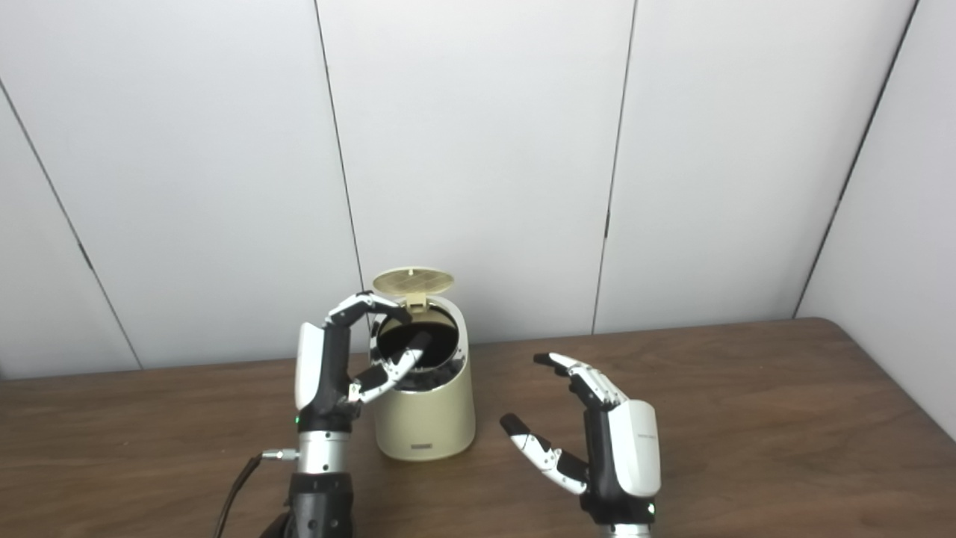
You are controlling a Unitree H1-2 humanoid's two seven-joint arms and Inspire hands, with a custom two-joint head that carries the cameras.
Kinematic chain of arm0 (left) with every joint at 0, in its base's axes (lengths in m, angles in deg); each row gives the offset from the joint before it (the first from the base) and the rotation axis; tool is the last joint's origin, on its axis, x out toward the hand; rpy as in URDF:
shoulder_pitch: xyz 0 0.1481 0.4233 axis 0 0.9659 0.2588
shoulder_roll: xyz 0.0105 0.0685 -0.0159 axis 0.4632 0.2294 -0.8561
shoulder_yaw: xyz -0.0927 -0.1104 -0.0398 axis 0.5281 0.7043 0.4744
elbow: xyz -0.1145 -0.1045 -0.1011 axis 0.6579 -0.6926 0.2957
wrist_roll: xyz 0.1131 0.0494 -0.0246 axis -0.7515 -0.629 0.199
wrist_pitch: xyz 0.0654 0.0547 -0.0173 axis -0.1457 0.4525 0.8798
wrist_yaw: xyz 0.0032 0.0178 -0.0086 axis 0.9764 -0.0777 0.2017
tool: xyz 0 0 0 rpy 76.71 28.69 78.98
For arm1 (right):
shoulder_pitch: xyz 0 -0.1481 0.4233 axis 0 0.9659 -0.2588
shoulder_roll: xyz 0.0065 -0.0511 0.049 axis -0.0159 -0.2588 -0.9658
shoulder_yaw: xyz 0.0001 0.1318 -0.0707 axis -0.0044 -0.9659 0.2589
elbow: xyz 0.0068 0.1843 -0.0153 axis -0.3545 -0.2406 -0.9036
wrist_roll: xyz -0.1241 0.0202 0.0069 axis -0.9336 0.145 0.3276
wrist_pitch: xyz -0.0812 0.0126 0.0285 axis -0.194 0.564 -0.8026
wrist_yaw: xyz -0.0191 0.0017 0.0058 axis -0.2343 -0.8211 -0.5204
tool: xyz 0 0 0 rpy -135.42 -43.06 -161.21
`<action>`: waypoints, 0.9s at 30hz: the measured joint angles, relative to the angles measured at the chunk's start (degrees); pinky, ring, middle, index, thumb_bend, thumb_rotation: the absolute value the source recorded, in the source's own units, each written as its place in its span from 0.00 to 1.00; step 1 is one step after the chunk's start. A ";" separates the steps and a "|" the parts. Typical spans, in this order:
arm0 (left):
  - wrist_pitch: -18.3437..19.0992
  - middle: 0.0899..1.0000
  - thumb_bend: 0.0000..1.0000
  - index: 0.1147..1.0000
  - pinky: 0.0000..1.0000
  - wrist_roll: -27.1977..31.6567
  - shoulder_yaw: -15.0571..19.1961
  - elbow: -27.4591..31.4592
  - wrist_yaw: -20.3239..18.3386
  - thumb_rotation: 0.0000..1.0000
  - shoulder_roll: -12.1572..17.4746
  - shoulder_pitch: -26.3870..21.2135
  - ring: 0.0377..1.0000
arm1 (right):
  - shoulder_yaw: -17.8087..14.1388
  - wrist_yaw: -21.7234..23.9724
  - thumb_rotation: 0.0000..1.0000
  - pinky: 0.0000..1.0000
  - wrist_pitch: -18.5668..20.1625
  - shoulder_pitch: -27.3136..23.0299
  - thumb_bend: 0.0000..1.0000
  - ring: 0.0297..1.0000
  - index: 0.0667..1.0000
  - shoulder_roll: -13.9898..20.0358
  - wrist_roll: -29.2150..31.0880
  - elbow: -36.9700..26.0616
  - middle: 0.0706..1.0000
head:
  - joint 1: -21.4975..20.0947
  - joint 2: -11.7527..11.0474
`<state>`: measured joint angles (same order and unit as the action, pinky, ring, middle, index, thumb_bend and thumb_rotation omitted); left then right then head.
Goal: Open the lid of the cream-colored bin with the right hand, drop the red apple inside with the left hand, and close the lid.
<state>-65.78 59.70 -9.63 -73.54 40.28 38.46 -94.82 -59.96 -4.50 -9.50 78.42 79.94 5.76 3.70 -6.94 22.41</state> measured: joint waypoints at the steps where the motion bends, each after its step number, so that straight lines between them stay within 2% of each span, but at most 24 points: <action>1: -0.02 0.50 0.51 0.38 0.74 1.39 0.24 1.21 -0.34 0.00 -0.07 0.14 0.64 | 0.01 0.00 0.70 0.56 -0.02 -0.01 0.48 0.66 0.67 0.02 -0.01 0.06 0.68 | 0.09 0.00; 3: -0.01 0.49 0.52 0.39 0.70 4.12 0.58 3.91 -1.32 0.00 -0.31 0.59 0.62 | 0.01 -0.01 0.68 0.56 -0.04 -0.03 0.48 0.66 0.67 0.03 -0.01 0.17 0.68 | 0.09 0.00; 7: -0.02 0.49 0.51 0.39 0.61 5.69 0.67 7.44 -2.43 0.00 -1.07 1.54 0.61 | 0.07 0.00 0.68 0.56 -0.04 -0.05 0.47 0.66 0.67 0.01 -0.01 0.17 0.69 | 0.18 0.00; 16: -0.01 0.49 0.51 0.39 0.74 5.74 1.71 12.55 -5.29 0.00 -1.15 4.50 0.63 | 0.23 0.17 0.68 0.57 -0.03 -0.04 0.47 0.67 0.68 0.02 0.00 0.16 0.69 | 0.88 0.18; 18: -0.02 0.46 0.52 0.40 0.75 5.89 2.07 14.52 -6.27 0.00 -0.67 5.71 0.62 | 0.23 0.72 0.67 0.57 -0.02 -0.04 0.45 0.67 0.67 0.02 0.00 0.16 0.69 | 0.97 0.09; 21: -0.02 0.43 0.52 0.42 0.69 6.35 3.42 17.60 -8.14 0.00 0.61 8.00 0.57 | 0.21 0.73 0.65 0.57 -0.03 -0.06 0.44 0.66 0.67 0.01 0.00 0.17 0.68 | 1.05 0.18; 23: -0.01 0.44 0.51 0.43 0.58 5.98 5.01 19.03 -9.01 0.00 1.56 10.02 0.53 | 0.18 0.69 0.65 0.58 -0.20 -0.08 0.44 0.67 0.68 0.03 0.07 0.24 0.69 | 1.40 0.09; 27: -0.02 0.44 0.51 0.43 0.48 4.32 7.52 21.09 -11.04 0.00 3.68 15.52 0.52 | -0.11 1.32 0.67 0.61 -0.57 0.18 0.47 0.71 0.71 0.36 1.58 -0.36 0.72 | 1.93 0.18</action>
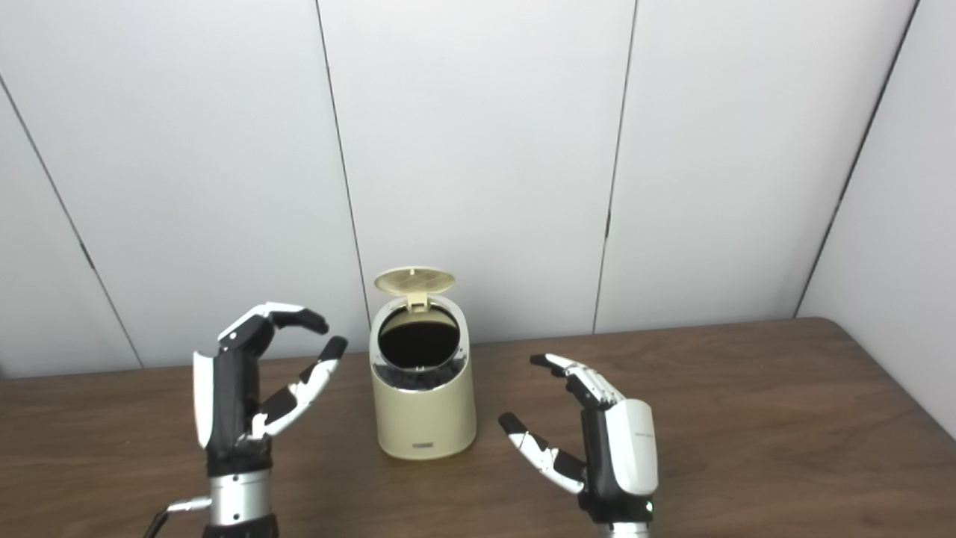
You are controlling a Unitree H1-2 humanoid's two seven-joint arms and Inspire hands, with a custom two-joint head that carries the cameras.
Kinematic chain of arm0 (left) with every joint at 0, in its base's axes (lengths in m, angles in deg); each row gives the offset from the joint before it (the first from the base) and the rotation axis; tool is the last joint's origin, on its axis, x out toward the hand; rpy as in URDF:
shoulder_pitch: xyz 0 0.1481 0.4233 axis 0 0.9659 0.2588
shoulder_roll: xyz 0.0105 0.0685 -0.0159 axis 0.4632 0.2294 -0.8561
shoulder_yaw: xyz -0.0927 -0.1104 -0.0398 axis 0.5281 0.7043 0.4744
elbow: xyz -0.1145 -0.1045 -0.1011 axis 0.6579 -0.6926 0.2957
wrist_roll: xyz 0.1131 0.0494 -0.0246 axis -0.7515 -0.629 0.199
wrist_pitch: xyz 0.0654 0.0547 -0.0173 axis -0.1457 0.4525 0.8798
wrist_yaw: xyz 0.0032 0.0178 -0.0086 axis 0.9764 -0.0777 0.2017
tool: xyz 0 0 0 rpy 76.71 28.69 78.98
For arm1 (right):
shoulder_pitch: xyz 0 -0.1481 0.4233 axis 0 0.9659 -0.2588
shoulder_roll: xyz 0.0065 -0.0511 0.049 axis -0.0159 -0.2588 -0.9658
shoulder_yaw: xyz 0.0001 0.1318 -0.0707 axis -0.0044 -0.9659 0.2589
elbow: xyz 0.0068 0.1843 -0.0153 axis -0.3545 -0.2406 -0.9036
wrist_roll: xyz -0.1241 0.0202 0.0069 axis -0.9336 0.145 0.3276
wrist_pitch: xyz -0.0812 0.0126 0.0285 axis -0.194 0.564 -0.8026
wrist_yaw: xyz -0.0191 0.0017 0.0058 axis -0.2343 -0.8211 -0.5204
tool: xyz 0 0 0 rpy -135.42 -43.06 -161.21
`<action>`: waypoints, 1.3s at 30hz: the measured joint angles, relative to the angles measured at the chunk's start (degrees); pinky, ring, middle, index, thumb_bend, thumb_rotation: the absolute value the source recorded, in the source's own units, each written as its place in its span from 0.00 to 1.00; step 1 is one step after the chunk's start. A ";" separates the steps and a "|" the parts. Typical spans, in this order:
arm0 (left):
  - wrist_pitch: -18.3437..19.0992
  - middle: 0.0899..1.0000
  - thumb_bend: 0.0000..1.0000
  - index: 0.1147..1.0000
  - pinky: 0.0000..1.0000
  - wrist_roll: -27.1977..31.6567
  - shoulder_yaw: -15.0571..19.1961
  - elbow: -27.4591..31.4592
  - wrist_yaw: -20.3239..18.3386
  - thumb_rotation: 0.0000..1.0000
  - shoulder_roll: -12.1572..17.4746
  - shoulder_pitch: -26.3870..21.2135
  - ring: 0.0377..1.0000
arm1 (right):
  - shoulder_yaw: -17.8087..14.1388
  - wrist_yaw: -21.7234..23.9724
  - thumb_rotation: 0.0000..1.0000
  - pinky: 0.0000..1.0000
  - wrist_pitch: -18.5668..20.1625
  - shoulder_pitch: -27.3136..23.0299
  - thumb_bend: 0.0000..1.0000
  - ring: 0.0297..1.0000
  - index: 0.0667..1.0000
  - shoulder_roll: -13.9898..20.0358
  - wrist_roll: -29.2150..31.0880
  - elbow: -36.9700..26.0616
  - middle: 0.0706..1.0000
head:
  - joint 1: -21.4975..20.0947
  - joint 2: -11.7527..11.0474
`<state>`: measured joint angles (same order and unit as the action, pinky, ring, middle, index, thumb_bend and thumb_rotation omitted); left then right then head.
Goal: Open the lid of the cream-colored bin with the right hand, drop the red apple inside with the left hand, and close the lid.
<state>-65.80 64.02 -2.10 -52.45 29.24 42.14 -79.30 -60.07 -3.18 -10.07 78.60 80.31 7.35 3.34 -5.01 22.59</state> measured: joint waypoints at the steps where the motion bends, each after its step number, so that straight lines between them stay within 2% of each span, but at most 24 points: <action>1: 0.00 0.49 0.49 0.43 0.48 -0.06 0.12 0.04 -0.87 0.03 0.63 1.27 0.53 | -0.12 0.19 0.67 0.62 -0.03 0.22 0.49 0.71 0.71 0.11 0.28 -0.39 0.73 | 0.17 -0.09; 3: 0.01 0.57 0.48 0.43 0.53 2.24 0.28 0.28 -3.15 0.07 1.87 3.24 0.58 | -0.13 0.53 0.66 0.63 -0.47 0.68 0.49 0.72 0.73 0.40 0.74 -1.41 0.74 | 0.26 -0.09; 5: 0.03 0.60 0.47 0.43 0.57 5.25 0.46 0.93 -5.39 0.08 2.69 4.44 0.62 | -0.06 0.67 0.72 0.65 -0.90 0.99 0.52 0.74 0.75 0.62 0.41 -2.56 0.76 | 0.53 -0.17; 6: 0.03 0.61 0.47 0.43 0.58 6.50 0.66 1.02 -6.41 0.08 2.90 4.65 0.63 | 0.00 0.93 0.76 0.66 -0.85 1.17 0.56 0.75 0.76 0.80 -0.02 -3.01 0.76 | 0.62 -0.26; 7: 0.03 0.62 0.47 0.43 0.59 7.14 0.88 1.05 -7.30 0.08 3.09 4.73 0.64 | 0.02 1.48 0.82 0.67 -0.54 1.29 0.67 0.75 0.77 0.88 -0.70 -3.64 0.77 | 0.44 -0.26; 8: 0.03 0.63 0.47 0.43 0.60 7.94 1.13 1.17 -8.24 0.08 3.33 4.86 0.64 | 0.20 2.28 0.85 0.67 0.41 1.55 0.72 0.75 0.78 0.77 -1.49 -4.46 0.77 | 0.18 -0.18; 9: 0.03 0.64 0.41 0.50 0.61 8.43 1.27 1.20 -9.25 0.27 3.70 5.00 0.66 | 0.31 3.38 0.90 0.69 1.54 1.97 0.77 0.78 0.81 0.52 -2.37 -5.39 0.79 | 0.00 -0.18; 10: 0.03 0.64 0.39 0.53 0.61 8.67 1.48 1.19 -10.56 0.34 4.08 5.25 0.66 | 0.56 4.70 0.90 0.69 2.87 2.47 0.78 0.78 0.81 0.44 -3.28 -6.69 0.79 | 0.00 -0.18; 11: 0.03 0.65 0.34 0.59 0.62 8.80 1.63 1.17 -11.48 0.52 4.37 5.61 0.67 | 0.88 5.92 0.92 0.69 3.54 2.88 0.79 0.78 0.82 0.27 -4.23 -7.83 0.80 | -0.09 -0.18; 14: 0.05 0.66 0.32 0.64 0.63 8.98 2.34 0.22 -13.51 0.65 4.31 6.42 0.68 | 1.36 10.62 0.99 0.74 6.05 2.85 0.84 0.84 0.86 1.12 -7.77 -11.86 0.86 | 0.00 -0.35; 20: 0.09 0.67 0.32 0.65 0.65 9.67 3.87 -2.26 -16.08 0.71 4.27 7.37 0.69 | 1.48 20.00 0.97 0.80 9.70 -3.15 0.89 0.88 0.88 3.77 -12.28 -18.78 0.88 | -0.44 -0.44; 26: 0.09 0.68 0.33 0.66 0.64 12.27 4.73 -3.66 -17.99 0.62 3.75 6.88 0.69 | 1.91 28.83 0.95 0.86 12.80 -9.04 0.91 0.92 0.90 3.82 -14.04 -20.65 0.90 | -0.53 -0.35; 33: 0.09 0.68 0.31 0.66 0.64 12.32 5.46 -5.02 -19.19 0.61 2.96 6.22 0.69 | 2.43 37.65 0.91 0.86 16.96 -16.46 0.89 0.92 0.88 3.36 -17.36 -23.07 0.89 | -0.70 -0.44; 39: 0.18 0.68 0.30 0.66 0.65 11.18 5.91 -5.15 -19.49 0.62 2.51 6.19 0.70 | 4.29 44.96 0.90 0.87 19.34 -19.84 0.90 0.92 0.88 2.99 -19.53 -23.37 0.89 | -0.09 -0.26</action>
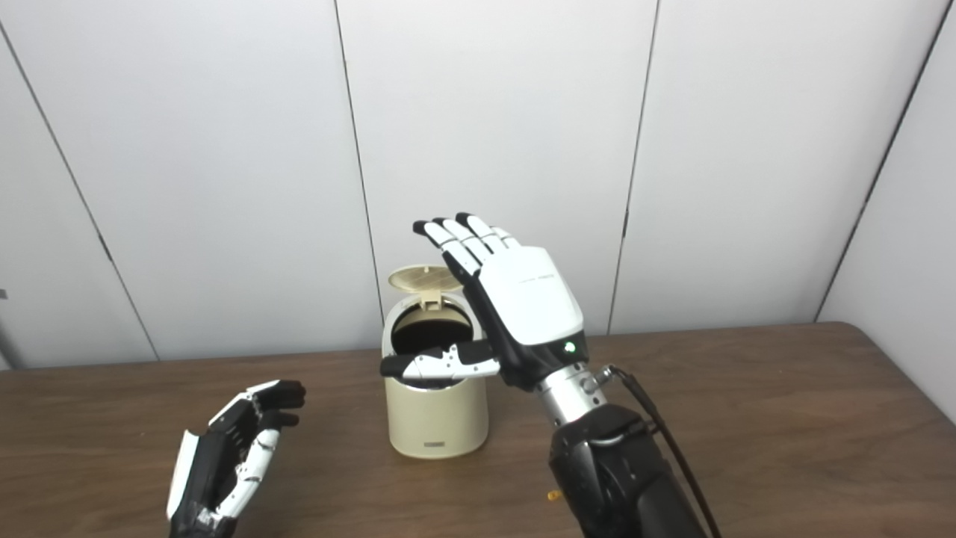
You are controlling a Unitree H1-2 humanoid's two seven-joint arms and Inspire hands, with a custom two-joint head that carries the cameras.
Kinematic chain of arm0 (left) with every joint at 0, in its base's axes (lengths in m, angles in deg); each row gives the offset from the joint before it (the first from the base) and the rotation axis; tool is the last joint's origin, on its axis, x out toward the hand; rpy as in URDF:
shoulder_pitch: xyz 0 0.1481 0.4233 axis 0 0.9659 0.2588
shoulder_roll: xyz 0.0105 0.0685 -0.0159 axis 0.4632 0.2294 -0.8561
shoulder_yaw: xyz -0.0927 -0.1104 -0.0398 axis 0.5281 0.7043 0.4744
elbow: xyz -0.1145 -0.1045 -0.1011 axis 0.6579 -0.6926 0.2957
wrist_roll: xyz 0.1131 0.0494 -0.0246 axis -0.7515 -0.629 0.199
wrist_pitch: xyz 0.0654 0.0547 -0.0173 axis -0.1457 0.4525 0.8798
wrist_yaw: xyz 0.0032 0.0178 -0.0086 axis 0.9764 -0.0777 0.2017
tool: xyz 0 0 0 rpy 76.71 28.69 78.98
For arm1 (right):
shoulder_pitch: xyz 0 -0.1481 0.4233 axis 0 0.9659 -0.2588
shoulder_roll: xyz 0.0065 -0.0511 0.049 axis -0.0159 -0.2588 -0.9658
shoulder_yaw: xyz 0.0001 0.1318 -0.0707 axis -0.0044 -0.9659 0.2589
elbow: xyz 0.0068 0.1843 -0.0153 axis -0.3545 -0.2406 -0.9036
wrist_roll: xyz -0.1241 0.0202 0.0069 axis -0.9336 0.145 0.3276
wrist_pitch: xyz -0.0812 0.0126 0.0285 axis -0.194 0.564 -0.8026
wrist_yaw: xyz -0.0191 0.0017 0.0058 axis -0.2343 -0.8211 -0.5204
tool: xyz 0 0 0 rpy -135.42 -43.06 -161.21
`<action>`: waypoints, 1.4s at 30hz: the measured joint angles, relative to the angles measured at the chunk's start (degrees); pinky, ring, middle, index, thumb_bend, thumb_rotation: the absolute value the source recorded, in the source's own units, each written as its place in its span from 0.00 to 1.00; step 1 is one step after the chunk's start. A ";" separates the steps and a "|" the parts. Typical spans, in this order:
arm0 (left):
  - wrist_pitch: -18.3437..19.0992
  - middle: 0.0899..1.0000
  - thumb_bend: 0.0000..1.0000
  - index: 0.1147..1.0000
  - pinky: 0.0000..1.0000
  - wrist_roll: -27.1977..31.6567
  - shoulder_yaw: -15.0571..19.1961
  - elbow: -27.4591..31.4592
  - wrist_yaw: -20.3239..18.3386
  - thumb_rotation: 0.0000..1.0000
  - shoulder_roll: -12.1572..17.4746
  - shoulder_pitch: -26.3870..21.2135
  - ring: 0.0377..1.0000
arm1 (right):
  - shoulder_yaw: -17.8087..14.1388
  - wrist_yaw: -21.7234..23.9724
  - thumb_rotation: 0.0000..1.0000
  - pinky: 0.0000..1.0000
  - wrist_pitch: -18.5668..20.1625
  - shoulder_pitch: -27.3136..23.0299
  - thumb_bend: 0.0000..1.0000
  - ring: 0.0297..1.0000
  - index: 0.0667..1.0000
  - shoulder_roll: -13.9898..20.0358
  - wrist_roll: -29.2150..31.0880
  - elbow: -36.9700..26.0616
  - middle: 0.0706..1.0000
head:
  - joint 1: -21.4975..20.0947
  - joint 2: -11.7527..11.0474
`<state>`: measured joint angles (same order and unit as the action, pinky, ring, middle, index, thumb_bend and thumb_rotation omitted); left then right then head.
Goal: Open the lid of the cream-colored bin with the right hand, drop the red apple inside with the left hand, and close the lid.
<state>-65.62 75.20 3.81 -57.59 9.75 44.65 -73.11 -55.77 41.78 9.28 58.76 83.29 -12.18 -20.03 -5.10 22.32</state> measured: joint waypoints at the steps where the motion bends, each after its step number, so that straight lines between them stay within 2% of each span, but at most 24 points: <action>1: 0.10 0.68 0.30 0.67 0.65 -0.12 0.09 0.01 -0.02 0.62 -0.02 0.01 0.70 | 0.31 1.02 0.90 0.87 0.28 -0.64 0.89 0.92 0.87 0.00 -0.56 0.66 0.89 | 0.00 0.00; 5: 0.61 0.69 0.30 0.67 0.65 -0.60 0.26 0.07 -0.06 0.64 -0.16 0.02 0.70 | 0.83 2.71 0.88 0.85 1.28 -2.73 0.90 0.90 0.86 -0.01 -1.82 3.64 0.87 | -0.09 0.00; 13: 2.28 0.68 0.32 0.66 0.64 -0.97 0.36 0.22 -0.35 0.68 -0.28 0.08 0.69 | 1.78 6.34 0.92 0.85 3.74 -6.66 0.91 0.91 0.85 0.06 -3.47 8.32 0.86 | 0.00 0.09; 19: 2.35 0.67 0.31 0.66 0.64 -1.13 0.32 0.24 -0.42 0.69 -0.29 0.10 0.69 | 2.35 8.37 0.93 0.80 5.76 -7.52 0.90 0.86 0.82 0.03 -3.34 11.19 0.83 | -0.17 0.09; 22: 2.35 0.67 0.31 0.66 0.63 -2.00 0.29 0.35 -0.41 0.68 -0.30 0.12 0.68 | 2.47 8.34 0.92 0.78 5.87 -7.48 0.89 0.85 0.80 0.22 -3.15 11.54 0.82 | -0.17 0.00; 26: 2.35 0.66 0.33 0.66 0.64 -2.22 0.28 0.39 -0.44 0.70 -0.32 0.13 0.68 | 2.46 8.00 0.96 0.78 5.86 -7.48 0.90 0.83 0.78 0.50 -2.65 11.56 0.80 | -0.35 -0.09; 31: 2.35 0.67 0.33 0.66 0.63 -2.22 0.32 0.39 -0.45 0.69 -0.34 0.13 0.68 | 2.53 7.56 0.98 0.78 5.89 -7.37 0.91 0.75 0.69 0.75 -2.56 11.24 0.70 | -0.44 -0.17; 35: 2.35 0.67 0.34 0.67 0.64 -2.22 0.33 0.39 -0.46 0.69 -0.37 0.13 0.68 | 2.55 6.33 0.97 0.73 5.77 -6.44 0.89 0.69 0.62 0.66 -2.30 10.15 0.62 | -0.61 -0.26; 42: 2.36 0.67 0.34 0.67 0.63 -2.31 0.36 0.50 -0.43 0.70 -0.41 0.17 0.67 | 2.56 3.73 0.99 0.72 5.64 -5.26 0.87 0.67 0.60 0.45 -1.79 9.34 0.60 | -0.44 0.09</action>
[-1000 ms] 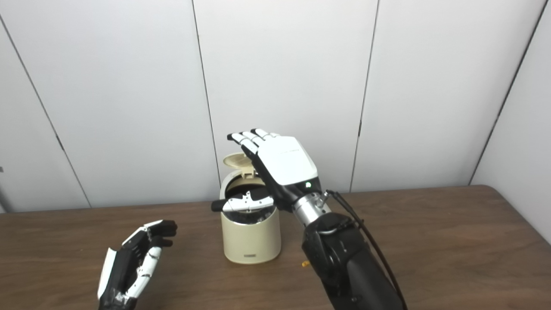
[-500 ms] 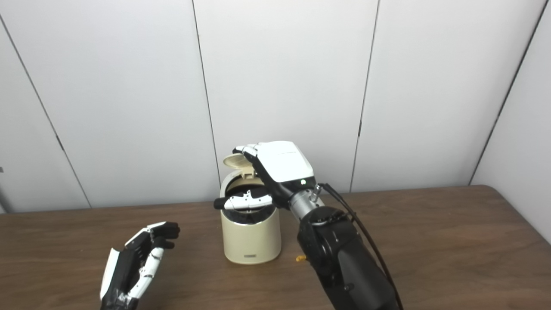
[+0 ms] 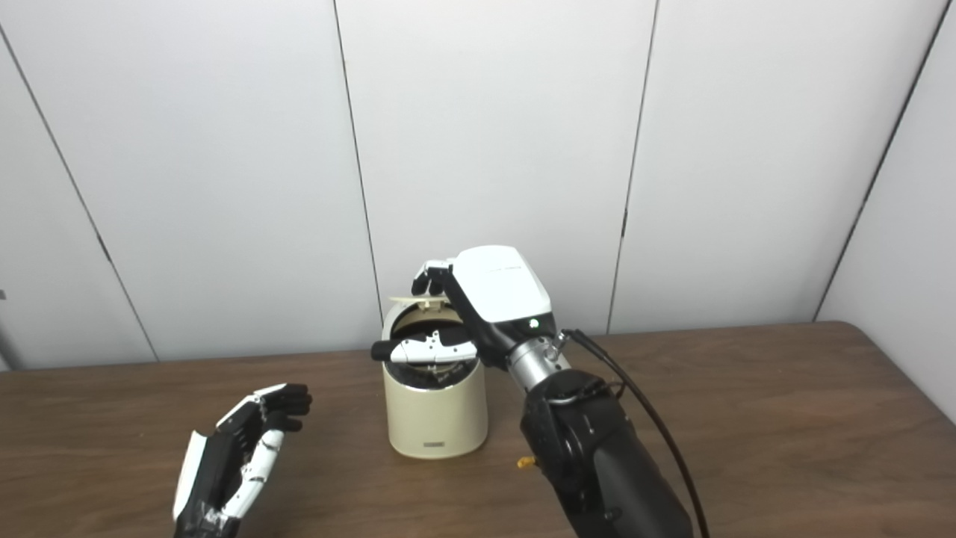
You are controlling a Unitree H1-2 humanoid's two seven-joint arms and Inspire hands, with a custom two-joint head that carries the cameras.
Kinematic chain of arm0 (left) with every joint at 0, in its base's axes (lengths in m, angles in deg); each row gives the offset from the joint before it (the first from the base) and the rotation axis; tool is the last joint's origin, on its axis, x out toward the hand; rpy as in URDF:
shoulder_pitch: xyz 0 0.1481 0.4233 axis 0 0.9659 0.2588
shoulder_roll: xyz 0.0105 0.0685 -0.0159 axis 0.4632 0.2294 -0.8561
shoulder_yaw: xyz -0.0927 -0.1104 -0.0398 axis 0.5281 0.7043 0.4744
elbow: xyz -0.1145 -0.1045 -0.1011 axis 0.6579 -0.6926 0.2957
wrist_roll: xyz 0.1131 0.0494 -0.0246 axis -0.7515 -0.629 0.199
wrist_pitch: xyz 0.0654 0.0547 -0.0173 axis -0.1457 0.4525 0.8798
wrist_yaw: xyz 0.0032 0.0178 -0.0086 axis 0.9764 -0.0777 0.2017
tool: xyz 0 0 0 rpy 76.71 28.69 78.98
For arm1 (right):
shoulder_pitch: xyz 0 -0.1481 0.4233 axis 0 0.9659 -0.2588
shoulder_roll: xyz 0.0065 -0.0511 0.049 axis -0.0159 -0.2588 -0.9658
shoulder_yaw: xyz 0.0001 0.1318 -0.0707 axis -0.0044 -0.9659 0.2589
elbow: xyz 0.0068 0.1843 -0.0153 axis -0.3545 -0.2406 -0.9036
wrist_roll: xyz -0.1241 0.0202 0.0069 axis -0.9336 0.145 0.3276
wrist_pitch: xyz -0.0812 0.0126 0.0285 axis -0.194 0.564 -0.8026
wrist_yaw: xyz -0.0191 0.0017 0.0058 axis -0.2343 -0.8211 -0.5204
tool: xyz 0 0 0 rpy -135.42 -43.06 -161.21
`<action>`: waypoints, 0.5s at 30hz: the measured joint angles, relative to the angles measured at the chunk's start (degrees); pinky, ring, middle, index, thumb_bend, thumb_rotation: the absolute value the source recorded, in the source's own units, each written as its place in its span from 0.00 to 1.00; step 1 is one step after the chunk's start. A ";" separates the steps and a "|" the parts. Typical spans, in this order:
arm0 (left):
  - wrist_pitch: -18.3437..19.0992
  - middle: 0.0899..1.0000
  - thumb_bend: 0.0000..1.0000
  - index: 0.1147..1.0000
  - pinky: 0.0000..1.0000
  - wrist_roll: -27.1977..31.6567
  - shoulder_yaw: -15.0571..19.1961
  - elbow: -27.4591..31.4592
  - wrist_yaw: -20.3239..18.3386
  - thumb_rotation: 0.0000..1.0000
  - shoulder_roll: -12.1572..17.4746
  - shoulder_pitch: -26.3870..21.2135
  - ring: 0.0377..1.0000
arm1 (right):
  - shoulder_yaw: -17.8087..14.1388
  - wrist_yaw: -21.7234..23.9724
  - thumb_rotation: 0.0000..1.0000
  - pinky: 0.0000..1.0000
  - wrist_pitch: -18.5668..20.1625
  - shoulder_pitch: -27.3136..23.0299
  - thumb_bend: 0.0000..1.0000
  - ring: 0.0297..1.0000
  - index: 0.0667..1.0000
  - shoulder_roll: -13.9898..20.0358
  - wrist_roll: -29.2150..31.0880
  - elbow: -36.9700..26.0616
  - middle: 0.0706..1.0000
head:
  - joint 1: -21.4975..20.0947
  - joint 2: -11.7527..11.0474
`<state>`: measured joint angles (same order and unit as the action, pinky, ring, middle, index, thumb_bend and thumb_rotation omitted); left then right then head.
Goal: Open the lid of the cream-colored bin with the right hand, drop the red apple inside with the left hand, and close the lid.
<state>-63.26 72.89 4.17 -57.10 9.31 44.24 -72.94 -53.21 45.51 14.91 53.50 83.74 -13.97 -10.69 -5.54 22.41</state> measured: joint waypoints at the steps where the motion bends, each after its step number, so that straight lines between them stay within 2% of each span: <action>1: 0.02 0.67 0.34 0.67 0.63 -0.14 0.00 0.12 0.00 0.70 -0.02 0.04 0.67 | -0.02 -0.17 0.99 0.72 0.00 0.07 0.87 0.67 0.60 0.00 0.26 -0.08 0.60 | 0.09 0.17; 11: 0.97 0.67 0.33 0.67 0.64 -0.93 -0.03 1.60 0.00 0.69 -0.98 0.98 0.68 | 0.39 -0.08 0.97 0.70 0.02 3.39 0.88 0.71 0.64 0.41 2.12 -1.46 0.65 | 0.88 0.70; 15: 1.84 0.67 0.33 0.67 0.64 -1.43 -0.07 2.17 0.05 0.71 -1.44 1.38 0.68 | 1.36 2.07 0.95 0.70 0.14 4.88 0.87 0.72 0.67 1.04 2.03 -2.11 0.68 | 1.23 0.88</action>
<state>-61.43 71.46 4.10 -54.92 9.36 42.80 -71.56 -51.85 47.58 15.05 58.38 84.78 -11.94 -12.80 -4.31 23.29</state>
